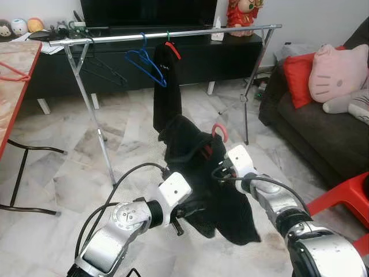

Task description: Hang hanger

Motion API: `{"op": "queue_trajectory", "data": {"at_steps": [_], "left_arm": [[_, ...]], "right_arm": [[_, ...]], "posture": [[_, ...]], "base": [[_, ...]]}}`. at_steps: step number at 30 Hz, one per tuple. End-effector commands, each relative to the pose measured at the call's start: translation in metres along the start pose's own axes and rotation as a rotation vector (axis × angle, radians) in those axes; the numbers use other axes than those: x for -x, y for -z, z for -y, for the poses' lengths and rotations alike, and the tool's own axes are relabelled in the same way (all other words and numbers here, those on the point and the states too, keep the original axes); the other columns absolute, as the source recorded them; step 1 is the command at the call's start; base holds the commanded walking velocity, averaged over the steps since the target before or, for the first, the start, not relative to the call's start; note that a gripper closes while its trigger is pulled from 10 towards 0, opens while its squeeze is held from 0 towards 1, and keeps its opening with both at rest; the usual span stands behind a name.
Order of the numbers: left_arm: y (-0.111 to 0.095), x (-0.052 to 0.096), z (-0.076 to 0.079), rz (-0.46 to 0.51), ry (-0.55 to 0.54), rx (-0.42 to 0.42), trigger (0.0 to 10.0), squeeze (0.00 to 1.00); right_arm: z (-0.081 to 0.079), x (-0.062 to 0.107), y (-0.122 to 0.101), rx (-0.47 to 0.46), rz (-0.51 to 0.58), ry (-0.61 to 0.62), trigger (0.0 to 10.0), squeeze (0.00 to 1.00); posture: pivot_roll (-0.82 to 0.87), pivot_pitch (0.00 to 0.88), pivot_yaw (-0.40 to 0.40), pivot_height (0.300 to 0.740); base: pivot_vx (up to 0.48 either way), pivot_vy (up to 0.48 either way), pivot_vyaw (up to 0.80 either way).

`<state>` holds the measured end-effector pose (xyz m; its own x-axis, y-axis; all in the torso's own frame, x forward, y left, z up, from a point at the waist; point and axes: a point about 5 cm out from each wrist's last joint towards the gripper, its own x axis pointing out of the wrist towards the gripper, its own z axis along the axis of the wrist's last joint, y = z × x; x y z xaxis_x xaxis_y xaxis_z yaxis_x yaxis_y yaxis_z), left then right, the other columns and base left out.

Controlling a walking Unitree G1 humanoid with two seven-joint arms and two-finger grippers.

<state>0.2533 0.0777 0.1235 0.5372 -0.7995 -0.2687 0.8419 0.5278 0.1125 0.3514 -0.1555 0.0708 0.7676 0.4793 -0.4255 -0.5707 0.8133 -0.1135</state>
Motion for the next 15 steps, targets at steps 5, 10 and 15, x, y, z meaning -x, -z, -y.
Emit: {"op": "queue_trajectory", "data": {"at_steps": [5, 10, 15], "left_arm": [[-0.013, 0.02, -0.027, 0.098, -0.123, 0.011, 10.0, 1.0], [-0.013, 0.038, -0.039, 0.098, -0.137, 0.019, 10.0, 1.0], [-0.011, 0.055, -0.049, 0.071, -0.138, 0.008, 10.0, 1.0]], "right_arm": [[0.012, 0.009, -0.007, 0.056, 0.05, -0.045, 0.0, 0.0], [0.005, 0.016, -0.001, 0.069, 0.068, -0.232, 0.0, 0.0], [-0.002, 0.027, 0.008, 0.097, 0.042, -0.474, 0.0, 0.0]], "posture": [[0.07, 0.0, -0.095, 0.716], [0.07, 0.0, -0.096, 0.716], [0.07, 0.0, -0.104, 0.716]], "base": [[0.0, 0.0, 0.0], [0.0, 0.0, 0.0], [0.0, 0.0, 0.0]]}}
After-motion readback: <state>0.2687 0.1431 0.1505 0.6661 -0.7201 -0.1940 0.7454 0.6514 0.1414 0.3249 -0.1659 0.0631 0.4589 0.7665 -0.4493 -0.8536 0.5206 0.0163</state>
